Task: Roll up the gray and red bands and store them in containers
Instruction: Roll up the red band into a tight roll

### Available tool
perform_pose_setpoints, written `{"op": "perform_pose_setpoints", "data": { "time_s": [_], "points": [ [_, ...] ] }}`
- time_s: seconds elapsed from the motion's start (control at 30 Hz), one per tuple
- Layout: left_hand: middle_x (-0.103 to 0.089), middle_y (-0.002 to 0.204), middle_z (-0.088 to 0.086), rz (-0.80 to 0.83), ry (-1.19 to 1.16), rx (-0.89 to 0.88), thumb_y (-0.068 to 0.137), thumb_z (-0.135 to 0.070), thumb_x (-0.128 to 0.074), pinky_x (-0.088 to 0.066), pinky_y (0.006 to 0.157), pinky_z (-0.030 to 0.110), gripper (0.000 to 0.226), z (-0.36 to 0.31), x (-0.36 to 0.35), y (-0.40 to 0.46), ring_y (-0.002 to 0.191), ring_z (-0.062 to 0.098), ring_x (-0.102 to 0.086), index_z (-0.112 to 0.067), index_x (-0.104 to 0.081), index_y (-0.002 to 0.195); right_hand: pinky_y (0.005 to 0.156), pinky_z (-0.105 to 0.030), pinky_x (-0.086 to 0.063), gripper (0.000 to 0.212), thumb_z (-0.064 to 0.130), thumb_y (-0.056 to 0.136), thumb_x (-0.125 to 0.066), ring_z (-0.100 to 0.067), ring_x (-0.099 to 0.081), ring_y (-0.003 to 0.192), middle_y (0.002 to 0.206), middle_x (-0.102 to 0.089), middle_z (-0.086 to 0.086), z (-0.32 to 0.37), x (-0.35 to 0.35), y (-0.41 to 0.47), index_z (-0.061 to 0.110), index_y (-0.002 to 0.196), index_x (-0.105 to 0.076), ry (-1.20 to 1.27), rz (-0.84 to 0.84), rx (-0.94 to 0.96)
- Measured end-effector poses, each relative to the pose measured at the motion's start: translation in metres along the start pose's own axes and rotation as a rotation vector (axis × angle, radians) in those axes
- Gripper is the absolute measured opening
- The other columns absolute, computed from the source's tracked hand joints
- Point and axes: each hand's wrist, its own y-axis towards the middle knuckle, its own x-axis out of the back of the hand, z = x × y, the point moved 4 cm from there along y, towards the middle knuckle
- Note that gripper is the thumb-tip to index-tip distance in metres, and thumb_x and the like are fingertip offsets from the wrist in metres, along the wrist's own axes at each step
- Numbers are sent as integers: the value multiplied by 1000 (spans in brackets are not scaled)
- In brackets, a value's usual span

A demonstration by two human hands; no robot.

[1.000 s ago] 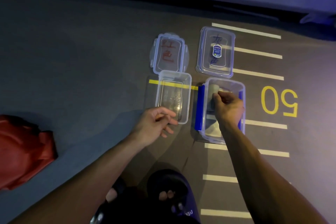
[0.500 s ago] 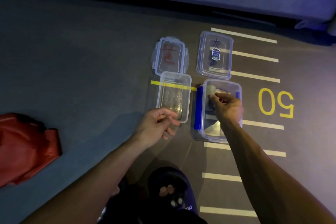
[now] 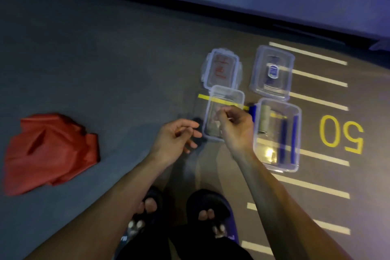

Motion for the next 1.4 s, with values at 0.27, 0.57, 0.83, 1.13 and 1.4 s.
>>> {"op": "perform_pose_setpoints", "data": {
  "time_s": [0.27,0.57,0.83,1.13,1.4],
  "points": [
    [-60,116,3,-642,1021,-181,76,-28,-72,-46,84,44,39,34,150,-46,104,34,-55,-29,-65,114,64,-28,-49,11,48,83,-65,-4,-64,62,75,-73,10,5,-145,-64,43,91,-71,-53,630,21],
    [-62,124,6,-747,963,343,85,-41,-73,-35,94,45,40,98,251,-94,115,37,-52,-28,-62,122,58,-20,-44,9,31,94,-70,-6,-64,61,82,-75,7,-9,-155,-92,38,88,-71,-118,764,-40],
    [-48,67,-8,-660,481,-321,101,-27,-61,-39,62,32,31,-27,215,-89,64,4,-44,-19,-45,76,70,-35,-54,18,34,83,-78,-8,-68,72,88,-76,6,-8,-147,-97,39,99,-71,-48,701,-104],
    [-48,81,3,-131,-438,-346,99,-23,-54,-46,68,27,11,-122,148,-110,72,13,-47,-14,-52,105,75,-12,-52,73,5,58,-92,10,-66,85,90,-73,25,57,-151,-106,21,120,-57,298,852,-130],
    [-64,94,10,-151,-407,-370,89,-14,-63,-45,89,45,11,-134,143,-113,90,26,-59,-15,-67,100,115,-46,-42,45,54,95,-55,-23,-63,124,126,-72,-6,67,-155,-140,19,116,-73,603,870,-568]
  ]
}}
